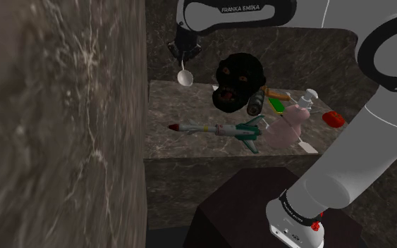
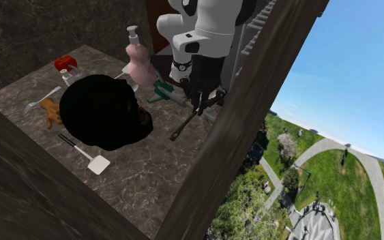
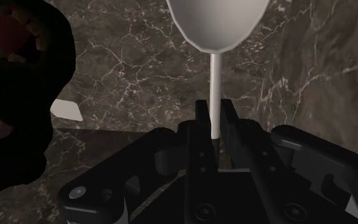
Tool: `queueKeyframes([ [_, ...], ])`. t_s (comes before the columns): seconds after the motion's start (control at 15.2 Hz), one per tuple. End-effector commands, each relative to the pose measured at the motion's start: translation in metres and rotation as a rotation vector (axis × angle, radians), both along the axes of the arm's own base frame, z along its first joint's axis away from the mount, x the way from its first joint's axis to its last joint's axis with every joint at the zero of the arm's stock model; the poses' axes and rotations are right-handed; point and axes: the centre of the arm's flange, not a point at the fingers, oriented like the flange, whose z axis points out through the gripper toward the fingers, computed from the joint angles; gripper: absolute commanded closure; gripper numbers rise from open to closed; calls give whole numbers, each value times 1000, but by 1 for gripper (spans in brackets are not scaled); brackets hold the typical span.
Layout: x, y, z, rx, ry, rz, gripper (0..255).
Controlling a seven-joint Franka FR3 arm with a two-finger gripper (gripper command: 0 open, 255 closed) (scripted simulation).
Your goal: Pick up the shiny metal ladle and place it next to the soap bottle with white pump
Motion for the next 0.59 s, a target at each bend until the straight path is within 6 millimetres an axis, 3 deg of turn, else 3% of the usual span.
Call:
queueKeyframes([
  [0.0,-1,1,10,0,0,0,255],
  [0.53,-1,1,53,0,0,0,255],
])
